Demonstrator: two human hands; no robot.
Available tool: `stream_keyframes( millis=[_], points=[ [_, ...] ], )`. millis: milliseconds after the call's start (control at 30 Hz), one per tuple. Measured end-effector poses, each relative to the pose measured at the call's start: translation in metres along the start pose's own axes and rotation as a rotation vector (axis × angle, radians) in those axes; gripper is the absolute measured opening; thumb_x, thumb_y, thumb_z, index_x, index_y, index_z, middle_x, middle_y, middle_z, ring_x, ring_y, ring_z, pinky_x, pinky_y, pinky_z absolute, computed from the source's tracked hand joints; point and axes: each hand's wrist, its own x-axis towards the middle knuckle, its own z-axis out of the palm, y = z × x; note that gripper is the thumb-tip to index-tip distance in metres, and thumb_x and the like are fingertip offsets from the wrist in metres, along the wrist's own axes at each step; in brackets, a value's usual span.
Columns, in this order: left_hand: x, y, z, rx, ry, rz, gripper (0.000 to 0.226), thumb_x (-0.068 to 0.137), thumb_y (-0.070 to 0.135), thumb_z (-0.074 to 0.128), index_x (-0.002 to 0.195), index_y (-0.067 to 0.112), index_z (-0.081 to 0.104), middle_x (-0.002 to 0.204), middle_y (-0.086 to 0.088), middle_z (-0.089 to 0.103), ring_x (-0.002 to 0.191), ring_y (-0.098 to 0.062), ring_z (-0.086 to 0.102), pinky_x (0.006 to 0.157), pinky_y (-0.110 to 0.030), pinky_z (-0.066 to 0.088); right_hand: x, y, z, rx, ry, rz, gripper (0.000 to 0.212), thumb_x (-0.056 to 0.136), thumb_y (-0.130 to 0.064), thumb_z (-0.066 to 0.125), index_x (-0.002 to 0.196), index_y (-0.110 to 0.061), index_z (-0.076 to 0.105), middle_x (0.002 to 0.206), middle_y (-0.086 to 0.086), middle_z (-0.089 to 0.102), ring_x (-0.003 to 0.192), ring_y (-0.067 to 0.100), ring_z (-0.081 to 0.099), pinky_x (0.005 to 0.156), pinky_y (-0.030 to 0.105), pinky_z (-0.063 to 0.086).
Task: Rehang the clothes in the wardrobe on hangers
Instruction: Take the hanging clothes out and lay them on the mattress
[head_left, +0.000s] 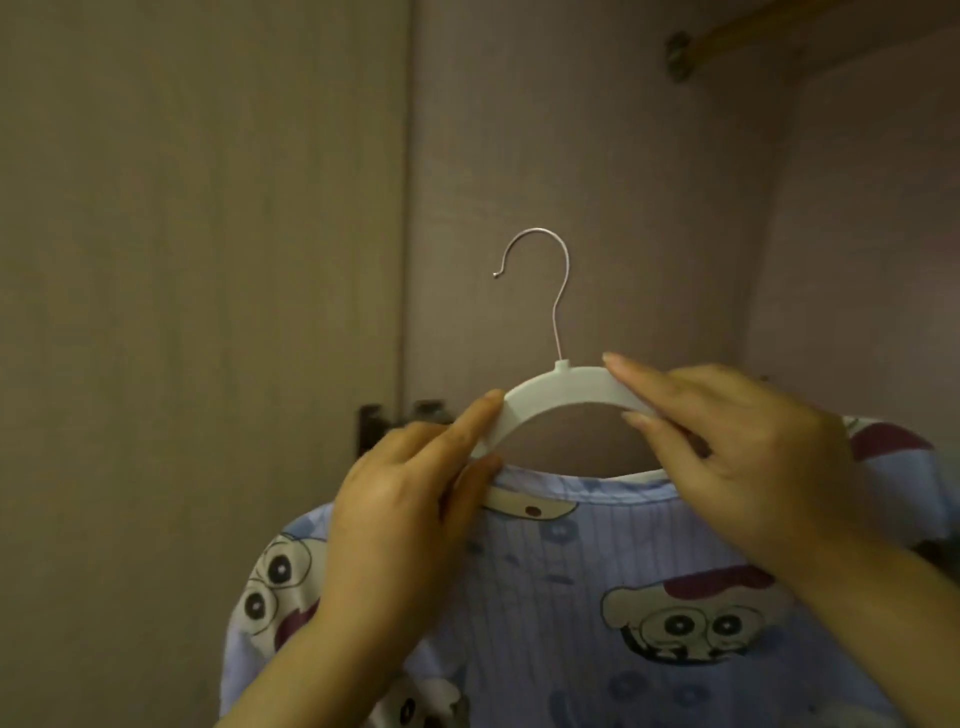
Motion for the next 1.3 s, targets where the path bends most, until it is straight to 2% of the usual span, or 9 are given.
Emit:
stream_keyframes(
  millis=[233, 400, 567, 667, 800, 900, 1033, 1200, 1300],
  points=[
    [-0.051, -0.050, -0.133, 0.334, 0.037, -0.037, 0.037, 0.086, 0.032, 0.050, 0.123, 0.028, 0.053, 0.080, 0.015, 0.043, 0.067, -0.006, 0.043, 0.061, -0.017, 0.035, 0.029, -0.120, 0.050, 0.313, 0.012, -0.100, 0.036, 0.088, -0.022, 0.055, 0.122, -0.013, 0.059, 0.083, 0.006, 0.069, 0.061, 0.012, 0.052, 0.057, 0.021, 0.045],
    [-0.081, -0.083, -0.234, 0.471, 0.068, -0.138, 0.041, 0.084, 0.033, 0.051, 0.125, 0.031, 0.052, 0.080, 0.012, 0.050, 0.066, -0.005, 0.047, 0.057, -0.025, 0.043, 0.063, -0.222, 0.070, 0.486, 0.023, -0.165, 0.038, 0.087, -0.024, 0.055, 0.124, -0.013, 0.058, 0.086, 0.007, 0.070, 0.064, 0.020, 0.062, 0.055, 0.029, 0.054],
    [-0.108, -0.113, -0.346, 0.633, 0.098, -0.172, 0.034, 0.083, 0.029, 0.052, 0.117, 0.027, 0.053, 0.080, -0.002, 0.064, 0.075, -0.008, 0.050, 0.065, -0.021, 0.040, 0.093, -0.343, 0.080, 0.701, -0.025, -0.166, 0.041, 0.086, -0.027, 0.052, 0.125, -0.015, 0.057, 0.086, 0.005, 0.069, 0.060, 0.018, 0.059, 0.051, 0.029, 0.054],
    [-0.128, -0.127, -0.414, 0.740, 0.094, -0.203, 0.035, 0.084, 0.029, 0.052, 0.118, 0.023, 0.054, 0.081, -0.002, 0.065, 0.074, -0.007, 0.048, 0.063, -0.023, 0.042, 0.109, -0.417, 0.086, 0.823, -0.032, -0.180, 0.044, 0.084, -0.032, 0.057, 0.125, -0.014, 0.057, 0.083, 0.003, 0.068, 0.060, 0.009, 0.052, 0.053, 0.023, 0.052],
    [-0.153, -0.142, -0.495, 0.871, 0.098, -0.229, 0.034, 0.084, 0.027, 0.051, 0.117, 0.020, 0.056, 0.081, -0.003, 0.066, 0.073, -0.011, 0.053, 0.066, -0.027, 0.044, 0.127, -0.511, 0.097, 0.894, -0.017, -0.192, 0.040, 0.085, -0.023, 0.066, 0.122, -0.010, 0.061, 0.080, 0.003, 0.069, 0.063, 0.003, 0.044, 0.060, 0.015, 0.044],
    [-0.174, -0.155, -0.550, 0.972, 0.085, -0.274, 0.034, 0.084, 0.026, 0.051, 0.117, 0.019, 0.057, 0.082, -0.005, 0.067, 0.070, -0.019, 0.058, 0.065, -0.031, 0.046, 0.139, -0.576, 0.108, 1.001, -0.023, -0.201, 0.044, 0.081, -0.021, 0.058, 0.124, -0.010, 0.058, 0.085, 0.007, 0.070, 0.063, 0.011, 0.056, 0.060, 0.023, 0.052],
    [-0.198, -0.174, -0.607, 1.103, 0.090, -0.345, 0.035, 0.084, 0.026, 0.050, 0.114, 0.015, 0.065, 0.082, -0.007, 0.068, 0.067, -0.024, 0.061, 0.062, -0.034, 0.046, 0.153, -0.650, 0.126, 1.136, -0.074, -0.236, 0.048, 0.082, -0.022, 0.055, 0.128, -0.009, 0.054, 0.091, 0.009, 0.070, 0.072, 0.019, 0.065, 0.066, 0.026, 0.055],
    [-0.226, -0.209, -0.652, 1.236, 0.071, -0.428, 0.034, 0.083, 0.026, 0.052, 0.111, 0.014, 0.067, 0.079, -0.006, 0.069, 0.063, -0.023, 0.060, 0.060, -0.030, 0.044, 0.167, -0.726, 0.164, 1.244, -0.136, -0.306, 0.049, 0.081, -0.017, 0.062, 0.129, -0.009, 0.054, 0.089, 0.008, 0.070, 0.067, 0.019, 0.064, 0.058, 0.026, 0.055],
    [-0.240, -0.234, -0.674, 1.287, 0.089, -0.484, 0.032, 0.083, 0.025, 0.056, 0.110, 0.013, 0.068, 0.079, -0.007, 0.070, 0.063, -0.025, 0.061, 0.057, -0.036, 0.051, 0.176, -0.771, 0.192, 1.299, -0.167, -0.348, 0.056, 0.076, -0.009, 0.073, 0.129, -0.012, 0.054, 0.085, 0.006, 0.069, 0.061, 0.017, 0.061, 0.052, 0.026, 0.054]
  ],
)
